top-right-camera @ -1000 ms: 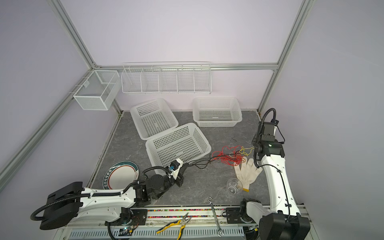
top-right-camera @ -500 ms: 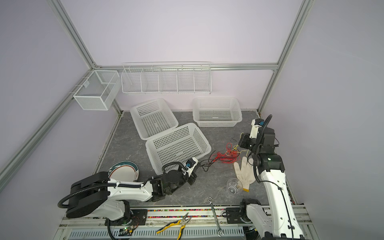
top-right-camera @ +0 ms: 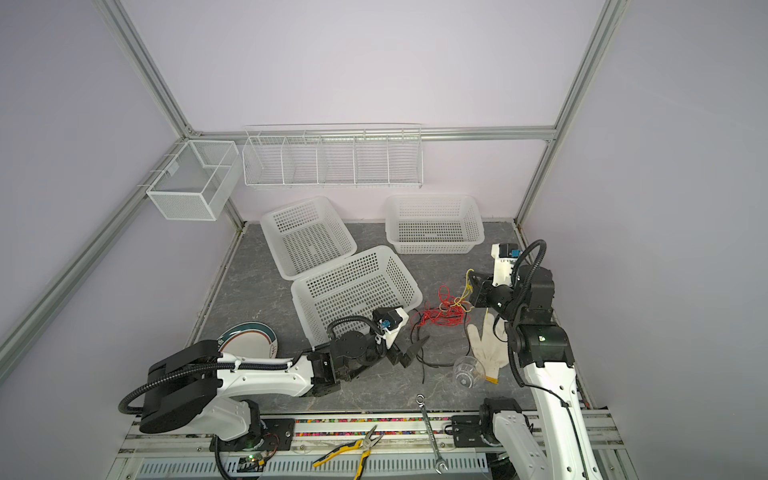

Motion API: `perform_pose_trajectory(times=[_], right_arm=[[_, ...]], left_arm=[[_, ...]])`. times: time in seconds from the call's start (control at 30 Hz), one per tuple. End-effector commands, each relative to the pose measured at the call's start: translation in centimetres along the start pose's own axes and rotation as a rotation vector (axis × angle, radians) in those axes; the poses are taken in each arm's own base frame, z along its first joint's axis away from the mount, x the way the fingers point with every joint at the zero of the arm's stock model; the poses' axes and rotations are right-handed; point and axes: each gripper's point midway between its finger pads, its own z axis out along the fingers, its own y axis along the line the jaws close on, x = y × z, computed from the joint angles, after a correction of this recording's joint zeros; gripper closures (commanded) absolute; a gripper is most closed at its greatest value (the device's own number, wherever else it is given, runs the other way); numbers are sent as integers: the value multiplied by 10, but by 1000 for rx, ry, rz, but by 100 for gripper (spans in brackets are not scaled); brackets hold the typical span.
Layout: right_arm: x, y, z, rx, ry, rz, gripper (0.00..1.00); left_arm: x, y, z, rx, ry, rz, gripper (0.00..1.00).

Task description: Untangle the cables

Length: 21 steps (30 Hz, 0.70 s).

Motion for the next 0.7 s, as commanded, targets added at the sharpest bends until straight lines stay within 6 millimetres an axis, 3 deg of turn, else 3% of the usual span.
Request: perform_pose_trajectory(times=[0.0,0.17,0.37,0.53,0.67], right_arm=[[1,12,-3,-54,-6,-29,93],[2,19,-8,-88,-9,-11,93],[3,25,-11,-116,-10,18,93],[3,30,-12,-138,-8,28,93],[2,33,-14,-151,-11,32,93]], left_arm=[[-18,-4,19,0,-28,31,3],[-32,-11,49,52,-42,-12,7],[-22,-15,83,58,15,-8,16],[-13,-19,101,71,33,-20,33],[-10,-10,112,87,30,-88,55]])
